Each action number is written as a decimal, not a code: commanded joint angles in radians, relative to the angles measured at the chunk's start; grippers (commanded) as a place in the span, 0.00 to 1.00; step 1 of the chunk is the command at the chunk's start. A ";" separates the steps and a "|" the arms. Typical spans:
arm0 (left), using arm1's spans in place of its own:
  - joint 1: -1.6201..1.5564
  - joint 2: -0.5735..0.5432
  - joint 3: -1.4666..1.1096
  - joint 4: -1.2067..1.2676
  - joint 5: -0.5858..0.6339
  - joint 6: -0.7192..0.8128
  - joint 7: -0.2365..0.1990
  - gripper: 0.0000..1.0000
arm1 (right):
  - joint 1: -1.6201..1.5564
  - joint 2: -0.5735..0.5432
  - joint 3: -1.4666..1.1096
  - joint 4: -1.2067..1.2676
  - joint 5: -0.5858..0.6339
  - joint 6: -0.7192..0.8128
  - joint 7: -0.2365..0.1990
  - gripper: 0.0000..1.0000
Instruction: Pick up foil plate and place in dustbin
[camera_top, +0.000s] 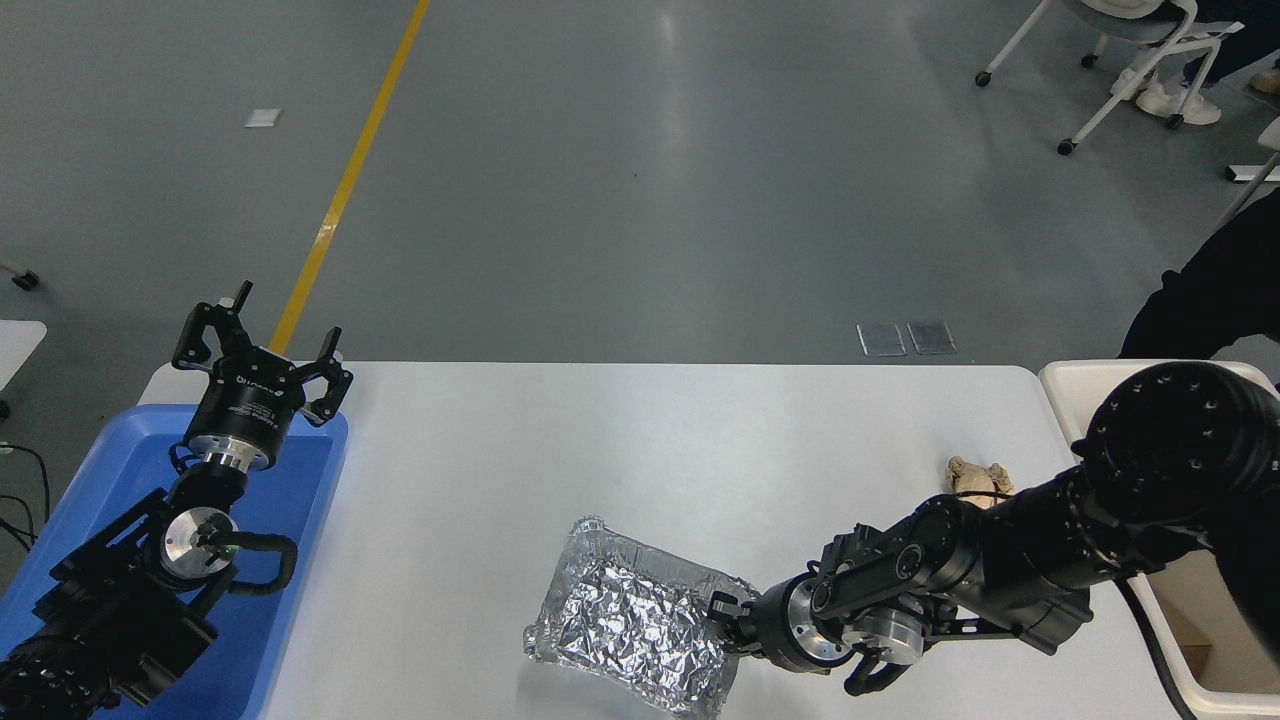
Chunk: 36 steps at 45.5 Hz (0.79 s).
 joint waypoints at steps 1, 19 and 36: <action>0.000 0.000 0.000 0.000 0.001 0.000 0.000 0.99 | 0.073 0.000 -0.041 0.018 -0.002 0.005 0.000 0.00; 0.000 0.000 0.000 0.000 0.000 0.000 0.000 0.99 | 0.376 -0.136 -0.138 0.064 0.003 0.147 0.000 0.00; 0.002 0.000 0.000 0.001 0.001 0.000 0.000 0.99 | 0.643 -0.330 -0.184 0.064 -0.005 0.382 0.003 0.00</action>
